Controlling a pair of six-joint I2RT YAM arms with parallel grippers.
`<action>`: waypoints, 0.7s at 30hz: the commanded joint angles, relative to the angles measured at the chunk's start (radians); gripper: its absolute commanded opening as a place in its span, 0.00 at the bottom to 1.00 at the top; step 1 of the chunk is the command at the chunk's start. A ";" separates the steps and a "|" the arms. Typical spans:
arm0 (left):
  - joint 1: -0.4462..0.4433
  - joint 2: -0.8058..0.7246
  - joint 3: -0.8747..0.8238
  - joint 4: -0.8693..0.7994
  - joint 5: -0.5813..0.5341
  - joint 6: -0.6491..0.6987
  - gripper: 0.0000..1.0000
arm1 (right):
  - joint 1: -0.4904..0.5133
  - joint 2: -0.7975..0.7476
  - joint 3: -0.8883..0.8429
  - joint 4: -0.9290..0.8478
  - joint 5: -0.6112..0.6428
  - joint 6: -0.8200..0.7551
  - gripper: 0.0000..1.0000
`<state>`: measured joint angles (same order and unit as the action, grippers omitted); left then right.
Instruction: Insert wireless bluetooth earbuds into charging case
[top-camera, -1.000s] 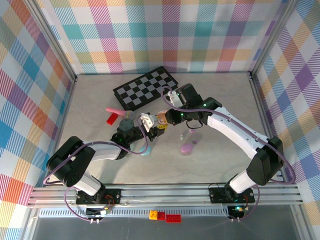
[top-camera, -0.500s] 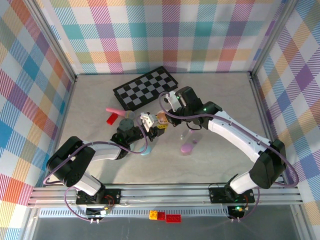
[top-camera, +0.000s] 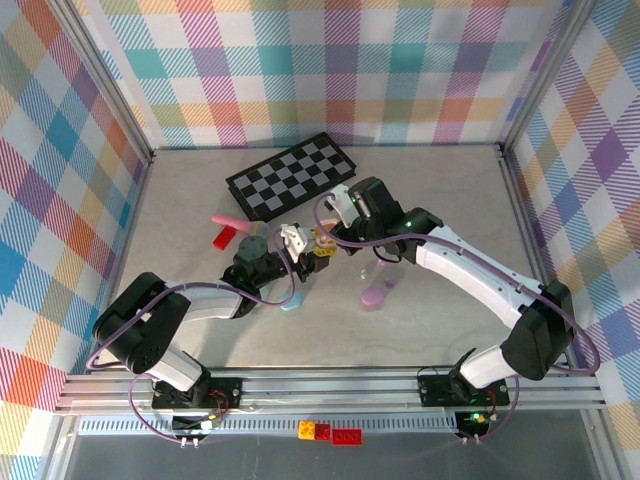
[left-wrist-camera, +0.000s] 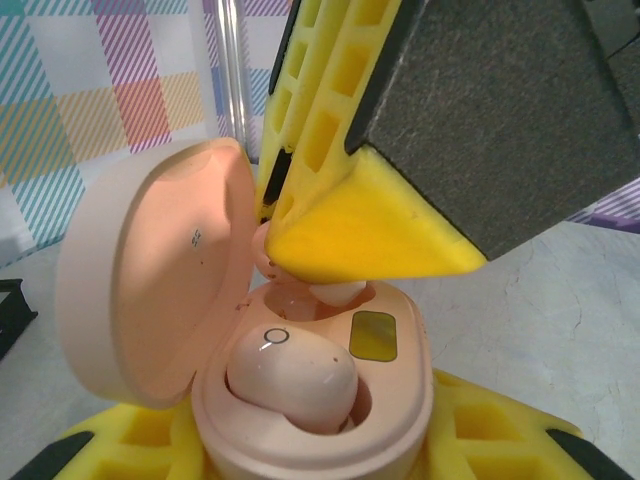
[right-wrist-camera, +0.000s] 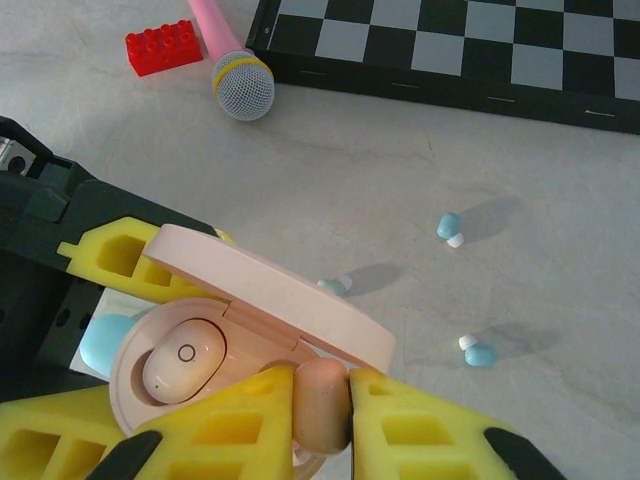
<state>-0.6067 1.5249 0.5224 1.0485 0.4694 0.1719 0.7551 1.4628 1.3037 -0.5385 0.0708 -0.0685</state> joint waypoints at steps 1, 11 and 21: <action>0.005 -0.018 0.037 0.050 0.028 -0.014 0.32 | 0.012 -0.025 -0.012 0.005 -0.014 -0.021 0.20; 0.005 -0.027 0.036 0.040 0.026 -0.005 0.32 | 0.015 -0.027 0.013 -0.007 -0.075 -0.003 0.29; 0.012 -0.026 0.027 0.054 0.025 -0.005 0.32 | 0.015 -0.078 0.009 0.011 -0.072 0.045 0.43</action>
<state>-0.6060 1.5246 0.5304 1.0485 0.4778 0.1722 0.7635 1.4322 1.3041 -0.5423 0.0193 -0.0483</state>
